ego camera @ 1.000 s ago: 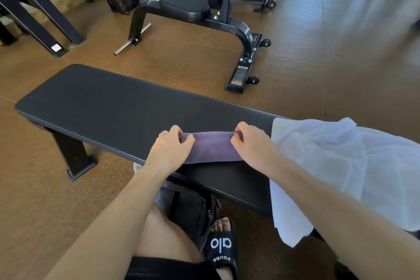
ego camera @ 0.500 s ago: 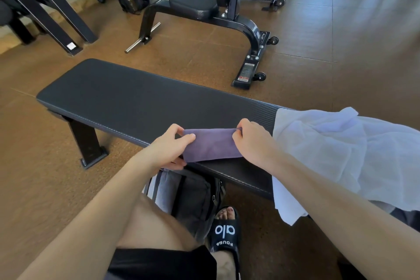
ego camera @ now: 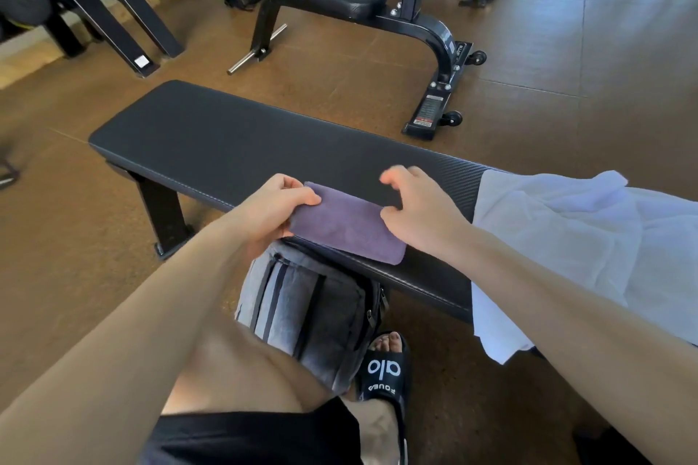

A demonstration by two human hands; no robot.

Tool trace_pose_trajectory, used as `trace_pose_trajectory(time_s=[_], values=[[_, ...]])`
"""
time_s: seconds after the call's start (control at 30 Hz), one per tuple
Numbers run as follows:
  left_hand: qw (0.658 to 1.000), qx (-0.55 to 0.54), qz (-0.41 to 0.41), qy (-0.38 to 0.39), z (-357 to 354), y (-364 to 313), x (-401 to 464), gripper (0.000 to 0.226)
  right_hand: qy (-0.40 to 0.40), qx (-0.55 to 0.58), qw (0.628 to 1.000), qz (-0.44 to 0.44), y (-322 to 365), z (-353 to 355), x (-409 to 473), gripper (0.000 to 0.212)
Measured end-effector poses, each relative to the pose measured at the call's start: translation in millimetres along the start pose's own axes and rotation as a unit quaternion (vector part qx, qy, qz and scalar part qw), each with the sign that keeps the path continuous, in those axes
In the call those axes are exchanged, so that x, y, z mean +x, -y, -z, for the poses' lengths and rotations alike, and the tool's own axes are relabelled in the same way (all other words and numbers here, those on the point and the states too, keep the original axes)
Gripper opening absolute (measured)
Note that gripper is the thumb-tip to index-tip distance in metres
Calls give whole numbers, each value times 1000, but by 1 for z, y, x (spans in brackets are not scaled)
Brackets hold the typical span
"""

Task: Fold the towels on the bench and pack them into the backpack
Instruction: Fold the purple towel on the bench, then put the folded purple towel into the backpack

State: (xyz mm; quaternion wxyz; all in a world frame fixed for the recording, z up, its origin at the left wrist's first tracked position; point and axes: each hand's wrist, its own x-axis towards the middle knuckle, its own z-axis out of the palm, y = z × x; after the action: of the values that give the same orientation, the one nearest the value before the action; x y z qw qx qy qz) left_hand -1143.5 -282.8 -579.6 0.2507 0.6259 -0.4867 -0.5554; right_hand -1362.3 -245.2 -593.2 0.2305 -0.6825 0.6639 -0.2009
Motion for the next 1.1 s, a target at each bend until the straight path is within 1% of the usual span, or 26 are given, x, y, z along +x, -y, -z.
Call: trace_pose_trajectory(time_s=[0.03, 0.07, 0.13, 0.17, 0.2, 0.23, 0.3, 0.37, 0.43, 0.5, 0.53, 0.6, 0.63, 0.67, 0.7, 0.73, 0.77, 0.8, 0.87, 0.93, 1.0, 1.03, 1.07, 1.1], values=[[1000, 15, -11, 0, 3, -3, 0, 25, 16, 48, 998, 29, 7, 3, 1, 54], [999, 27, -22, 5, 6, -6, -1, 28, 59, 108, 992, 37, 15, 6, 3, 59], [998, 43, -42, 14, 12, -14, -3, 35, 165, 195, 967, 16, 29, 9, 7, 63], [997, 51, -51, 18, 14, -17, -4, 38, 198, 203, 959, 9, 33, 9, 10, 62], [996, 59, -60, 21, 17, -21, -5, 40, 214, 200, 956, 8, 34, 9, 12, 56], [995, 69, -69, 23, 19, -24, -6, 43, 219, 200, 955, 10, 35, 9, 14, 45], [993, 88, -80, 15, 24, -28, -5, 51, 213, 198, 957, 12, 34, 9, 17, 25], [993, 74, -95, 10, 26, -27, -3, 54, 200, 185, 962, 20, 36, 11, 19, 23], [993, 44, -109, 12, 27, -25, 1, 48, 180, 169, 968, 34, 41, 15, 22, 22], [992, -4, -124, 18, 26, -20, 2, 32, 148, 155, 975, 51, 48, 18, 27, 23], [992, -37, -124, 6, 26, -15, 0, 27, 130, 152, 978, 56, 50, 19, 29, 25], [988, -95, -103, -61, 27, 3, -2, 29, 98, 160, 981, 56, 52, 18, 33, 28], [986, -78, -113, -97, 27, 18, -4, 28, 85, 169, 981, 52, 53, 16, 34, 29], [982, -13, -141, -122, 27, 35, -6, 24, 75, 177, 980, 46, 54, 12, 34, 30], [971, 92, -182, -127, 27, 55, -8, 21, 70, 181, 980, 42, 54, 8, 34, 31], [945, 201, -231, -113, 25, 73, -12, 18, 70, 178, 981, 39, 55, 3, 34, 31], [911, 293, -275, -88, 24, 90, -13, 19, 75, 165, 983, 38, 56, -2, 34, 31], [878, 363, -306, -60, 24, 101, -15, 24, 83, 144, 985, 40, 58, -7, 34, 32], [823, 456, -337, -28, 23, 113, -14, 41, 100, 105, 988, 47, 63, -16, 33, 34], [782, 517, -346, -30, 20, 114, -13, 53, 116, 83, 988, 51, 71, -21, 32, 36], [737, 587, -335, -21, 16, 106, -15, 54, 129, 59, 988, 53, 81, -23, 33, 37], [721, 620, -309, -8, 14, 99, -17, 51, 134, 47, 988, 54, 87, -23, 33, 37], [720, 636, -278, 7, 15, 93, -21, 47, 135, 38, 989, 54, 93, -24, 32, 37], [732, 635, -246, 27, 19, 92, -26, 42, 135, 32, 989, 52, 100, -25, 32, 37]])
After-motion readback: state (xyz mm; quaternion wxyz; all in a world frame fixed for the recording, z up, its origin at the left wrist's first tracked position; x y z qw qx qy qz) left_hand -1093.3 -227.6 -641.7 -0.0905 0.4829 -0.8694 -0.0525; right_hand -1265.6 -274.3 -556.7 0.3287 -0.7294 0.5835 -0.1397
